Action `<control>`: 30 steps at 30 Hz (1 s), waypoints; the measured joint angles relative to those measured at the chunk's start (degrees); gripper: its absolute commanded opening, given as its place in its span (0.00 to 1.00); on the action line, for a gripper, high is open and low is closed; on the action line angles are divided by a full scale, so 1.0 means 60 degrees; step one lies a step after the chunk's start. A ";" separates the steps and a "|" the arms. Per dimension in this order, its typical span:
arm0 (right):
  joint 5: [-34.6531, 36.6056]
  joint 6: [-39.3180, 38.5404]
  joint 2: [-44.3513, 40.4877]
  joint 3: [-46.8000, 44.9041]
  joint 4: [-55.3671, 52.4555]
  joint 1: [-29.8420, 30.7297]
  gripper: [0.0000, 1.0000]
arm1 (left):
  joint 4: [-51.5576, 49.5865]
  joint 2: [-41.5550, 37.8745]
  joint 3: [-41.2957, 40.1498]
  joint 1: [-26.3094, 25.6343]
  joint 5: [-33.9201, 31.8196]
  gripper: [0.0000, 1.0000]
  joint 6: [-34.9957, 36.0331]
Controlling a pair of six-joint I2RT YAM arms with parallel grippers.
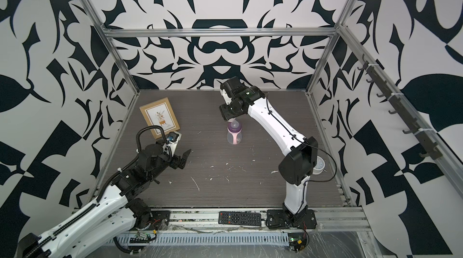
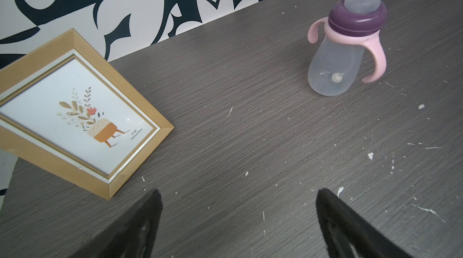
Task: Assemble the baby bottles
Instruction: Close the lid on the baby bottle.
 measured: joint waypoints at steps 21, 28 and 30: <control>0.0419 -0.0590 0.1031 0.0900 -0.1100 -0.0157 0.63 | 0.0007 0.0069 0.0000 0.0000 0.0004 0.99 0.0055; 0.0357 -0.0648 0.0754 0.1009 -0.1133 -0.0157 0.63 | 0.0007 0.0124 0.0000 0.0000 0.0007 0.99 0.0058; 0.0328 -0.0652 0.0652 0.1035 -0.1133 -0.0157 0.62 | 0.0007 0.0164 0.0000 0.0000 0.0033 0.99 0.0066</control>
